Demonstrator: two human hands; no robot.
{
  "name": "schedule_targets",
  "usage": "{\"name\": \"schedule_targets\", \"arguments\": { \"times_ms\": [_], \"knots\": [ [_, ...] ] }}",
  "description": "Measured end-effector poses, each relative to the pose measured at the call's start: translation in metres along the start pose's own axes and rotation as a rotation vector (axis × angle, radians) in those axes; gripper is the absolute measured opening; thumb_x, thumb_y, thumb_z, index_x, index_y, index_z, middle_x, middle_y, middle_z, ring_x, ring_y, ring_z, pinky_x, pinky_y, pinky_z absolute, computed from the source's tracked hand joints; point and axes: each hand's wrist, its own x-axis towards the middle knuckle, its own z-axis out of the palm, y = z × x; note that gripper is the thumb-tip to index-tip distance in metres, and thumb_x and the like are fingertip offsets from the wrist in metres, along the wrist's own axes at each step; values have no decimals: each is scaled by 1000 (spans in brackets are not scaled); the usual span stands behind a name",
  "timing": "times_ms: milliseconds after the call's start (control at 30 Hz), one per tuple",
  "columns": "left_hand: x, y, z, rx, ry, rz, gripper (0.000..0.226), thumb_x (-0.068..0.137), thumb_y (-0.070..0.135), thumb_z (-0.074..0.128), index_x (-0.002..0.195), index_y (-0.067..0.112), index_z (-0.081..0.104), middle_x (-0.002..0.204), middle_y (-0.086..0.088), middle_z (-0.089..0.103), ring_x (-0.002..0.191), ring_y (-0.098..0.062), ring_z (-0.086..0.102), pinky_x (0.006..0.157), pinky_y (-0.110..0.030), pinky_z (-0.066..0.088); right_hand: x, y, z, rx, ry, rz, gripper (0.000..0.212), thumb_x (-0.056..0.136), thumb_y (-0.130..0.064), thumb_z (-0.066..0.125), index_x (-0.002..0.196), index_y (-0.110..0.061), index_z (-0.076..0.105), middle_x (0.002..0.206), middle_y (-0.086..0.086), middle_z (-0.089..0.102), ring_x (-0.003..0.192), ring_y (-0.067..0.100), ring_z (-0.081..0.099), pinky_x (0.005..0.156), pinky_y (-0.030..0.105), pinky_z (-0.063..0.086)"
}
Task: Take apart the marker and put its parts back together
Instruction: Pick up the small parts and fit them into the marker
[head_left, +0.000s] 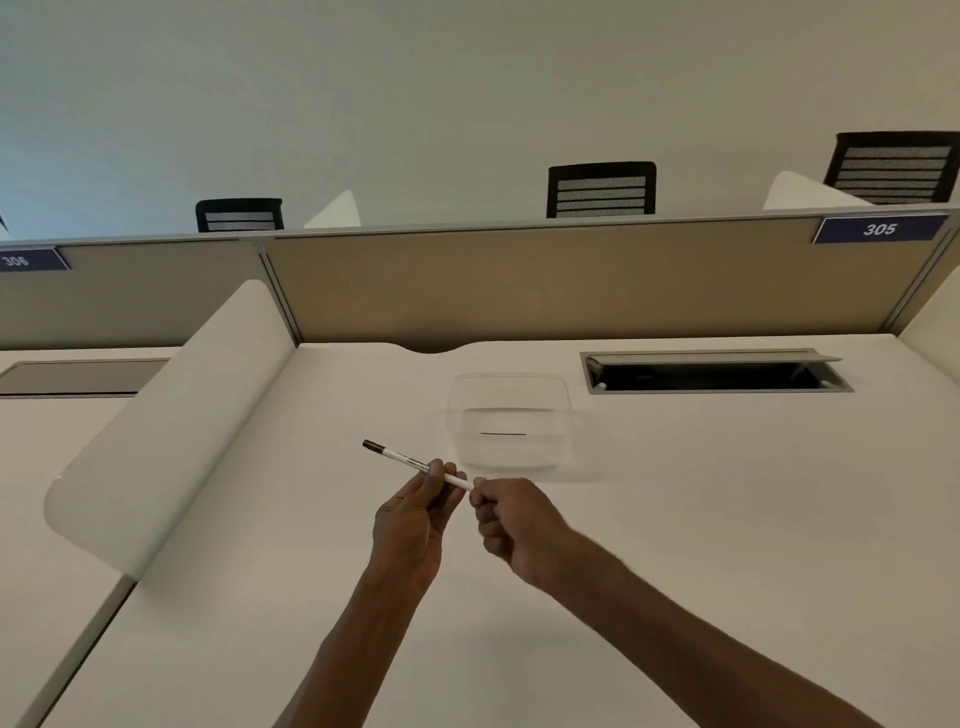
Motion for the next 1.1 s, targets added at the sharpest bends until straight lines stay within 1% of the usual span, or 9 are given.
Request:
{"name": "schedule_targets", "arguments": {
  "times_ms": [67,133,267,367,467,533,767,900,1100],
  "knots": [
    [2,0,-2,2,-14,6,15,92,6,60,96,-6,69,84,-12,72,78,-21,70,71,-27,61,-1,-6,-3,279,-98,239,34,98,-18,44,64,-13,49,51,-6,28,37,6,20,32,16,18],
    [2,1,-3,1,-18,12,16,91,6,60,97,-6,69,84,-12,72,78,-21,71,70,-26,61,-3,-8,-4,161,-133,176,33,99,-22,43,68,-13,51,52,-6,30,39,6,21,34,16,18],
    [0,5,4,3,-4,36,15,90,5,62,96,-7,69,79,-13,74,75,-20,73,68,-26,61,0,-1,-11,-609,67,-430,40,100,-31,41,74,-13,64,57,-5,49,48,11,41,49,26,33],
    [-1,8,8,8,15,47,15,88,5,65,96,-7,70,80,-13,76,76,-20,74,71,-27,61,8,6,-22,-1125,198,-930,38,101,-37,36,80,-13,57,65,-3,55,55,16,50,50,32,39],
    [0,8,10,27,19,40,16,86,7,67,96,-5,71,82,-14,76,77,-21,74,71,-27,61,12,8,-29,-1425,224,-1154,35,101,-34,34,78,-14,51,67,0,52,49,19,47,40,31,34],
    [-1,6,12,30,18,30,15,87,7,66,95,-5,71,82,-14,76,76,-20,74,72,-28,62,15,10,-29,-1389,232,-1177,34,101,-30,36,75,-13,50,64,2,51,47,20,45,41,32,33],
    [0,0,9,13,-23,38,16,91,5,61,96,-7,69,81,-13,74,76,-19,73,71,-28,61,8,12,-10,-587,147,-639,38,98,-22,49,61,-16,56,49,-8,44,42,6,37,49,23,31],
    [2,-3,7,-3,-67,44,17,92,4,58,97,-7,69,80,-12,73,75,-20,72,68,-25,60,-4,3,-7,-119,42,-210,34,98,-21,49,67,-9,58,48,-5,37,40,8,25,41,23,23],
    [5,-5,6,-4,-131,45,21,84,9,62,98,-5,68,81,-10,72,76,-20,71,71,-27,60,-6,-8,-8,282,-65,150,32,98,-15,48,67,-8,54,48,-6,32,37,4,22,33,15,21]
  ]
}}
